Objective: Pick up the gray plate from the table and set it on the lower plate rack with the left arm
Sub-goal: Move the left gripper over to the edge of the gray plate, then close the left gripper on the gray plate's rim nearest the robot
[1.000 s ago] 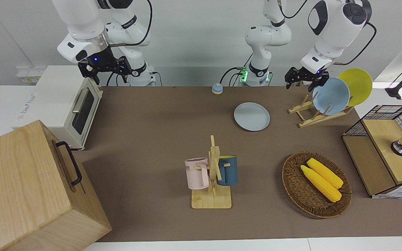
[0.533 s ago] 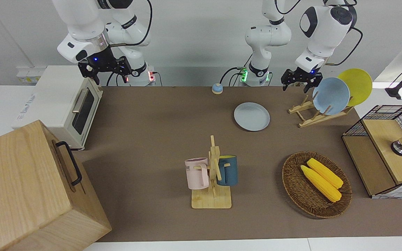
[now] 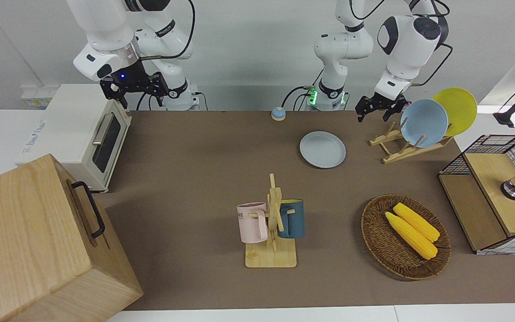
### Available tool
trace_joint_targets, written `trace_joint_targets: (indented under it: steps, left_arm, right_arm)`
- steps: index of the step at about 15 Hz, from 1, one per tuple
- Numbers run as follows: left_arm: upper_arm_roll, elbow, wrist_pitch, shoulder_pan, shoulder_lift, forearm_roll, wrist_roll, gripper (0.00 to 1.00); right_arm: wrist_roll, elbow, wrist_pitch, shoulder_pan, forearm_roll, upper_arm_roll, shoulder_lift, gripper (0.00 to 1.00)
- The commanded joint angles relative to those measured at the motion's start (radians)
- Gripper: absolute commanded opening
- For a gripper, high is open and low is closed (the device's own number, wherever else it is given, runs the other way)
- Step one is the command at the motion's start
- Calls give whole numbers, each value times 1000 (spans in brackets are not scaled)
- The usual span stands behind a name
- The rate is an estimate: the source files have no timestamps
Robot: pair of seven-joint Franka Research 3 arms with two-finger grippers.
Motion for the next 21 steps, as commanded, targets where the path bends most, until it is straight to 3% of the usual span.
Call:
trace_joint_targets:
  steps: [1,8,21]
  left_arm:
    - [2,-99,94,-9,-31,-5,-21,993]
    - [-70,-256,323,-11,4,-5,-81,993]
    - [-73,-302,470,-41,159,-12,-24,989]
  right_arm:
    - [12,7,-11,-23,-6,20,-2,983]
    - [12,7,-11,-23,-6,21,-2,983]
    - [12,7,-11,-23,-6,21,-2,983]
